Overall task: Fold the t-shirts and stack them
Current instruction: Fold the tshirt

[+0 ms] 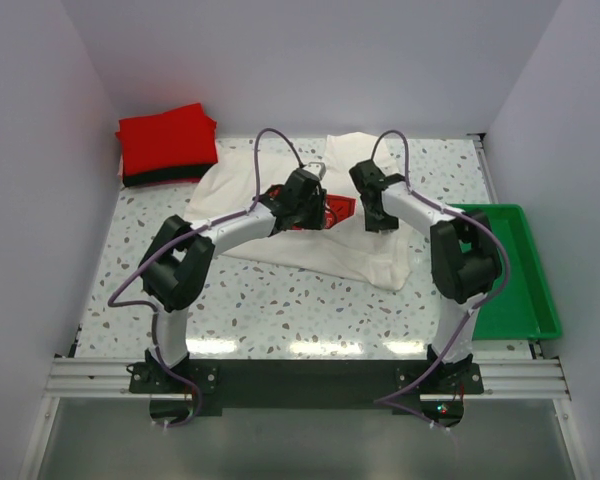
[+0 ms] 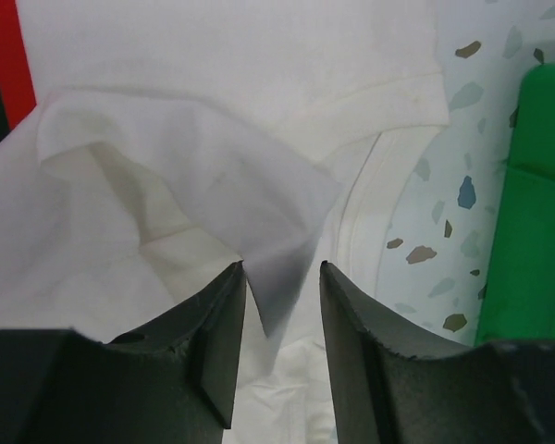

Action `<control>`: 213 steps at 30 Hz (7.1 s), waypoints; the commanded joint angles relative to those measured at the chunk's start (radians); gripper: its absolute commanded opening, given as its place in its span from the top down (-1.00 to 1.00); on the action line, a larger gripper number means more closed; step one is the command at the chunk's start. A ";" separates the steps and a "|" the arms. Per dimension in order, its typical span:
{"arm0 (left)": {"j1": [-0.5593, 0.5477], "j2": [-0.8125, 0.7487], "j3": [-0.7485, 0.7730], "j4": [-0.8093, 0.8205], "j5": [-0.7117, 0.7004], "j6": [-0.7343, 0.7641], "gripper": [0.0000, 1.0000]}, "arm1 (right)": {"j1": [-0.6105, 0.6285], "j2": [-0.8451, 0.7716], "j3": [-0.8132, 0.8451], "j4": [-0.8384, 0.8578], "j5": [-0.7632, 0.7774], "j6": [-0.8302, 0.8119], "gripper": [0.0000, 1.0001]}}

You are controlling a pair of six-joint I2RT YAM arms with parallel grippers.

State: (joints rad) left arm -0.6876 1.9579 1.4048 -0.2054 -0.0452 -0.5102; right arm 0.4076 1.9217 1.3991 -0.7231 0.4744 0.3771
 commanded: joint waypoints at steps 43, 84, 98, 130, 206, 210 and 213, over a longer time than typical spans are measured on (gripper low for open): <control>0.019 -0.137 -0.113 0.027 -0.031 0.018 0.16 | -0.110 -0.003 -0.058 0.290 -0.502 0.128 -0.18; 0.051 -0.125 -0.102 0.014 -0.038 0.021 0.17 | -0.239 0.316 0.179 0.571 -1.102 0.397 0.05; 0.056 -0.080 -0.079 0.012 -0.028 0.019 0.17 | -0.312 0.375 0.241 0.676 -1.263 0.534 0.03; 0.036 -0.030 -0.222 0.129 0.001 -0.050 0.26 | -0.288 0.335 0.440 0.130 -0.886 0.192 -0.19; 0.036 -0.051 -0.256 0.139 -0.001 -0.054 0.27 | -0.161 0.404 0.621 -0.082 -0.568 -0.015 0.27; 0.036 -0.053 -0.259 0.139 -0.002 -0.054 0.27 | -0.161 0.401 0.609 -0.065 -0.579 -0.010 0.34; 0.036 -0.053 -0.262 0.139 -0.002 -0.056 0.27 | -0.158 0.389 0.604 -0.055 -0.583 -0.003 0.53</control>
State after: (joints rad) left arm -0.6495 1.9228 1.1625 -0.0963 -0.0486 -0.5575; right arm 0.2466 2.3348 1.9736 -0.7853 -0.0971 0.3771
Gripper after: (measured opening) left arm 0.366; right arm 0.254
